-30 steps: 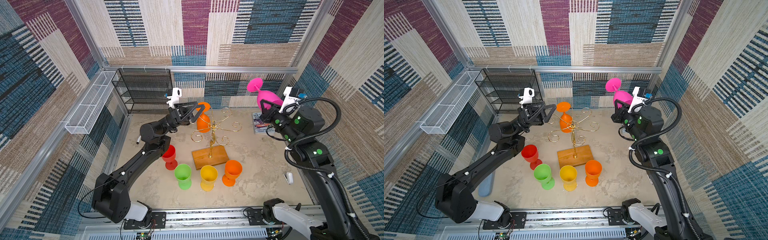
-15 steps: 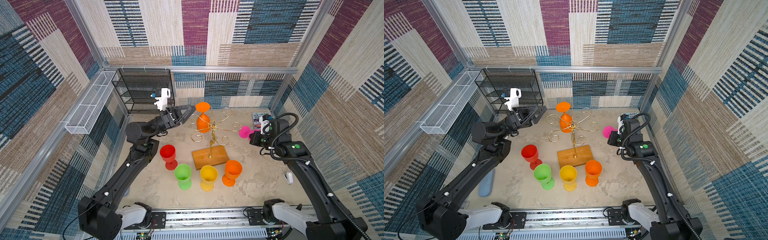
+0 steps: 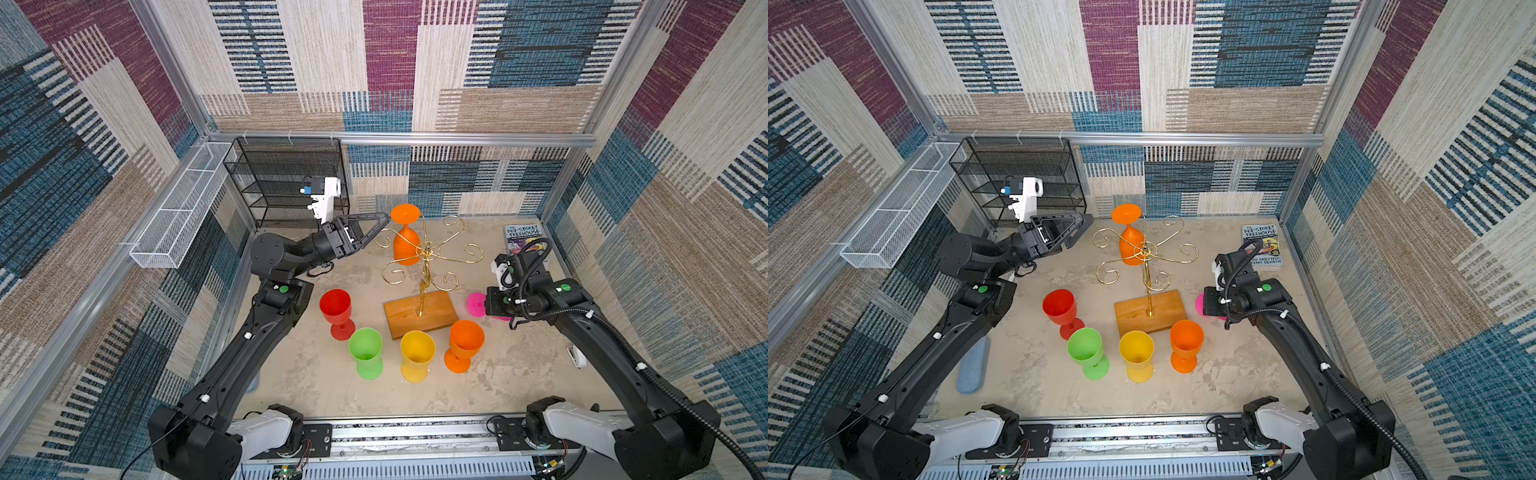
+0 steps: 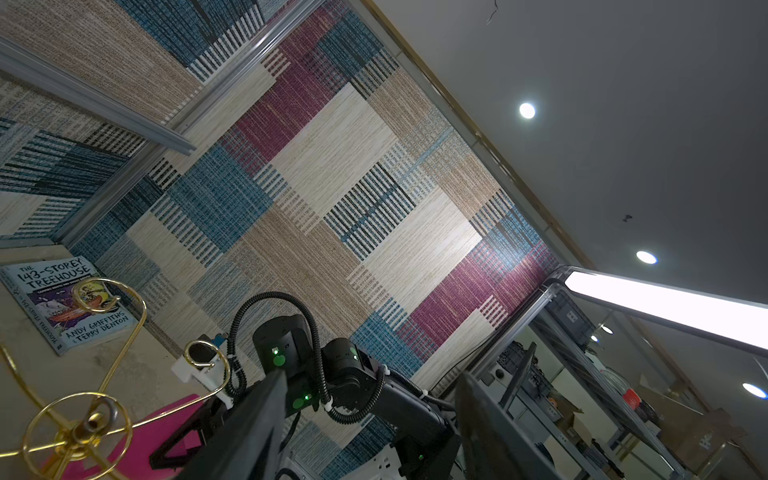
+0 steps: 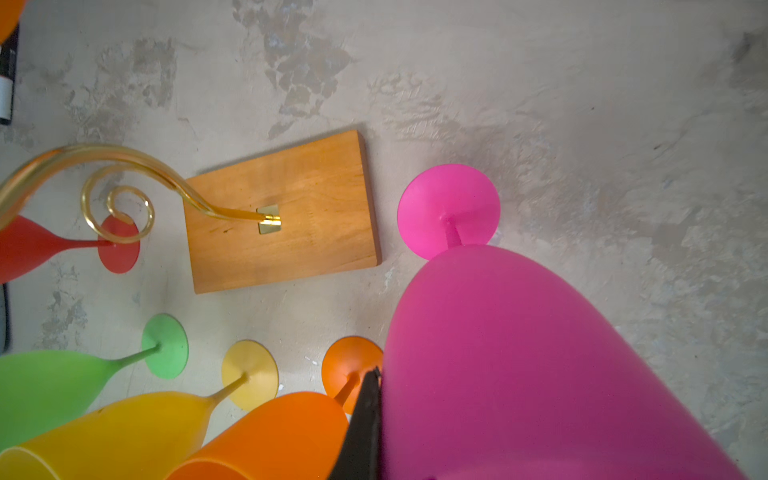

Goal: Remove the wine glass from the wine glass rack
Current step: 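Lower the pink glass upright with the right gripper while the left gripper nears the rack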

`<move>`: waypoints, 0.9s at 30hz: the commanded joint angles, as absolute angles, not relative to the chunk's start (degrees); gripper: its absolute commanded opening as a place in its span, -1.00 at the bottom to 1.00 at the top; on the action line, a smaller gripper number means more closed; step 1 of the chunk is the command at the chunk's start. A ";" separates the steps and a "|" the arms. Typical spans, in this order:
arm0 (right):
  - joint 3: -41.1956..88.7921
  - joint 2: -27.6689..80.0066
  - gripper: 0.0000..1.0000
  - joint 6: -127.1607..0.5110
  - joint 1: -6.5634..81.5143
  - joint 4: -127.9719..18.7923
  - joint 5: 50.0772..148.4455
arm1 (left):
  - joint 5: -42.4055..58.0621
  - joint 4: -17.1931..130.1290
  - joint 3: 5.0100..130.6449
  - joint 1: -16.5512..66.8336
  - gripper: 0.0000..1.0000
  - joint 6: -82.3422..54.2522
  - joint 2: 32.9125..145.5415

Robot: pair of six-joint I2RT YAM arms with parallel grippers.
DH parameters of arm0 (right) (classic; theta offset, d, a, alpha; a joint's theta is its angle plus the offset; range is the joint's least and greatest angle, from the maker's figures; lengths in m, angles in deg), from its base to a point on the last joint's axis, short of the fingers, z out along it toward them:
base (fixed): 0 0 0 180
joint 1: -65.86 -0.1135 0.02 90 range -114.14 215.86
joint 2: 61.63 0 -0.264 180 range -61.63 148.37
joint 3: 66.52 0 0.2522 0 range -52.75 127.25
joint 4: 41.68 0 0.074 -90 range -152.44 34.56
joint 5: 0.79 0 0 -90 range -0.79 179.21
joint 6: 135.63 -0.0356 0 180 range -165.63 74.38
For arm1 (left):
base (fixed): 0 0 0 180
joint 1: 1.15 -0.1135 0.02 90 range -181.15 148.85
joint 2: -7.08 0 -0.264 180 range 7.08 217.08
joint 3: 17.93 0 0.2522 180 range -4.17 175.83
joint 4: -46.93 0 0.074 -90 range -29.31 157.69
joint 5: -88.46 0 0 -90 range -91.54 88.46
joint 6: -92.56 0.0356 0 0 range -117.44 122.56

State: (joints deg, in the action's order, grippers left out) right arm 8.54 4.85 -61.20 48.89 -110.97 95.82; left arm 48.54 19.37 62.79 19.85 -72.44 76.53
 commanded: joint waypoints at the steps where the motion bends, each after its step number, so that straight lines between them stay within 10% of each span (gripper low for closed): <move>1: 8.33 4.98 -1.00 -61.58 48.05 -112.37 94.53 | 49.83 17.80 63.06 19.68 0.35 -71.71 76.83; 27: 10.73 9.07 -0.85 -61.43 46.17 -115.99 94.62 | 50.14 14.20 61.31 19.59 0.35 -74.08 78.32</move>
State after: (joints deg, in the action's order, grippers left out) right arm 9.83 9.06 -61.42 46.31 -116.72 94.64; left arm 49.42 17.14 61.47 19.60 -73.16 78.24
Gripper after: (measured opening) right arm 0.061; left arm 0.672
